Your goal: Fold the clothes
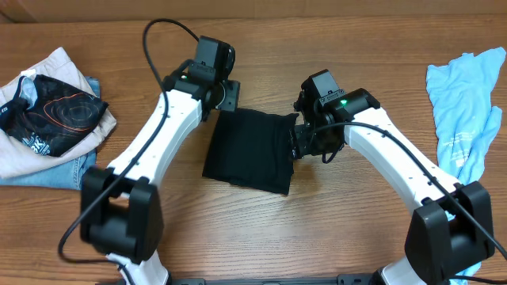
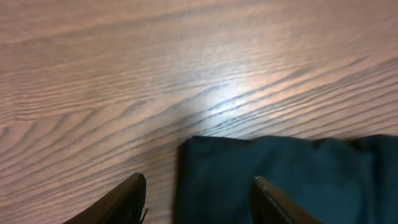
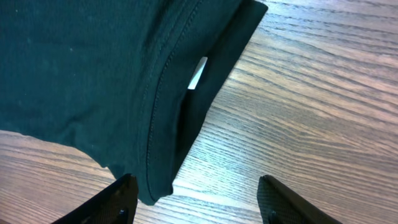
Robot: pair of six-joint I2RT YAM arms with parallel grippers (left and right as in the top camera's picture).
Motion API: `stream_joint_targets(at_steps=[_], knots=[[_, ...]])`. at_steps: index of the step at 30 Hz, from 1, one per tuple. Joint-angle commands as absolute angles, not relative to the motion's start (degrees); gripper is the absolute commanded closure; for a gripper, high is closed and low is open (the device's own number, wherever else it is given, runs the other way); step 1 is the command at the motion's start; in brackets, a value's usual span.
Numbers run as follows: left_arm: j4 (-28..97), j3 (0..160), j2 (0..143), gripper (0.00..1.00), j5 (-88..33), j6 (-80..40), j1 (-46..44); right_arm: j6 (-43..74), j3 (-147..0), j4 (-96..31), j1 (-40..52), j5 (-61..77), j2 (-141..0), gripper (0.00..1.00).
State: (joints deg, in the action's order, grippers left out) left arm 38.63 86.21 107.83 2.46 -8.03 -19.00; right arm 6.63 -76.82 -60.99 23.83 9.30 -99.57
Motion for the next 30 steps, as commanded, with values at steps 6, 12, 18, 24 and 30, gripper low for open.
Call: stream_joint_targets(at_steps=[6,12,18,24,30], knots=[[38.6,86.3,120.1,0.42,9.7,-4.7,-18.5,2.9,-77.1,-61.0,24.4,12.7,-106.8,0.35],[44.8,86.3,122.9,0.44,10.2,-5.1,-16.6,2.7,-77.1,-61.4,25.1,12.8,-111.2,0.35],[60.1,86.3,122.9,0.46,10.5,-11.4,-13.4,2.5,-76.6,-61.1,25.1,12.3,-115.9,0.35],[73.6,86.3,122.9,0.46,10.5,-16.4,-11.6,2.8,-76.4,-57.3,25.0,4.5,-117.5,0.34],[78.1,86.3,122.9,0.48,7.6,-18.1,-11.6,3.4,-76.7,-54.4,25.0,-2.4,-117.4,0.34]])
